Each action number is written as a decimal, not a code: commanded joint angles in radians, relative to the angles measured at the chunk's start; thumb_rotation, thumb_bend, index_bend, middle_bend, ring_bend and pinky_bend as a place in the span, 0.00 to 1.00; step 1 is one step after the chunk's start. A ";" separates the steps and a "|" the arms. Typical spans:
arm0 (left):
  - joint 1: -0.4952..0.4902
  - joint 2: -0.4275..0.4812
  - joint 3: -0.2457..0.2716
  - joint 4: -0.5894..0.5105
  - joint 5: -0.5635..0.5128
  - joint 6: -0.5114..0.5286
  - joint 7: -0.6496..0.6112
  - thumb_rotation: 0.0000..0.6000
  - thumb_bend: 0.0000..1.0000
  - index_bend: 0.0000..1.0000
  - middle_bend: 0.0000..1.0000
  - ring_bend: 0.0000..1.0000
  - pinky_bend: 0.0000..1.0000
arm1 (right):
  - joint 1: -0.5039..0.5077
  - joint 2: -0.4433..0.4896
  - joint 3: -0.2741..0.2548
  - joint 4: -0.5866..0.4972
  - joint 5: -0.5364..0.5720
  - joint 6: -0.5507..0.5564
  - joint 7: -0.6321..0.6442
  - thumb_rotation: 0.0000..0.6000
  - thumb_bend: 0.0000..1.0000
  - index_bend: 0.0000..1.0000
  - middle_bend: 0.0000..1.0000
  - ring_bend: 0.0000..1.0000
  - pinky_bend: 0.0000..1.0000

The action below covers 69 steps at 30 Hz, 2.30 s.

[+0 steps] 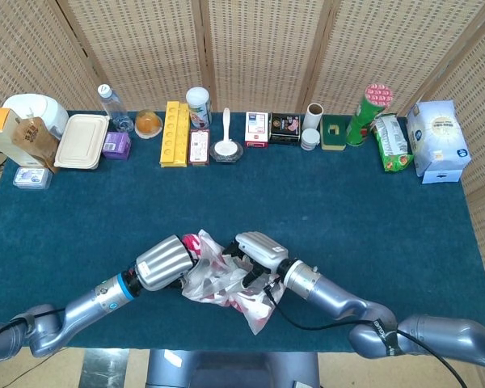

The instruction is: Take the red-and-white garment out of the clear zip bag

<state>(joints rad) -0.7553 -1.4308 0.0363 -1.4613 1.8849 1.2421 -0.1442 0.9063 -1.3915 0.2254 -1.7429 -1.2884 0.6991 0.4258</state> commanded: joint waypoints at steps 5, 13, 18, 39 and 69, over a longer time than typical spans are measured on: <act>-0.006 -0.024 -0.008 0.014 -0.022 0.004 -0.038 1.00 0.43 0.76 1.00 1.00 1.00 | -0.008 -0.003 0.001 0.009 0.008 0.004 0.012 1.00 0.25 0.77 0.89 1.00 1.00; 0.003 -0.025 0.000 0.028 -0.058 -0.002 -0.085 1.00 0.48 0.84 1.00 1.00 1.00 | -0.008 -0.012 -0.011 0.030 0.022 -0.015 0.008 1.00 0.25 0.77 0.89 1.00 1.00; 0.012 -0.023 0.018 0.053 -0.081 -0.020 -0.116 1.00 0.49 0.85 1.00 1.00 1.00 | 0.002 -0.028 -0.017 0.053 0.039 -0.033 -0.014 1.00 0.25 0.77 0.89 1.00 1.00; 0.003 -0.100 0.035 0.211 -0.104 -0.056 -0.193 1.00 0.47 0.86 1.00 1.00 1.00 | 0.055 -0.119 -0.023 0.164 0.146 -0.096 -0.135 1.00 0.25 0.77 0.89 1.00 1.00; -0.042 -0.206 -0.001 0.343 -0.175 -0.151 -0.136 1.00 0.47 0.86 1.00 1.00 1.00 | -0.005 -0.013 -0.024 0.163 0.210 0.047 -0.314 1.00 0.18 0.00 0.17 0.27 0.26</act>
<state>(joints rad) -0.7958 -1.6387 0.0362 -1.1166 1.7107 1.0932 -0.2820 0.9173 -1.4171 0.1980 -1.5774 -1.0555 0.7246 0.1019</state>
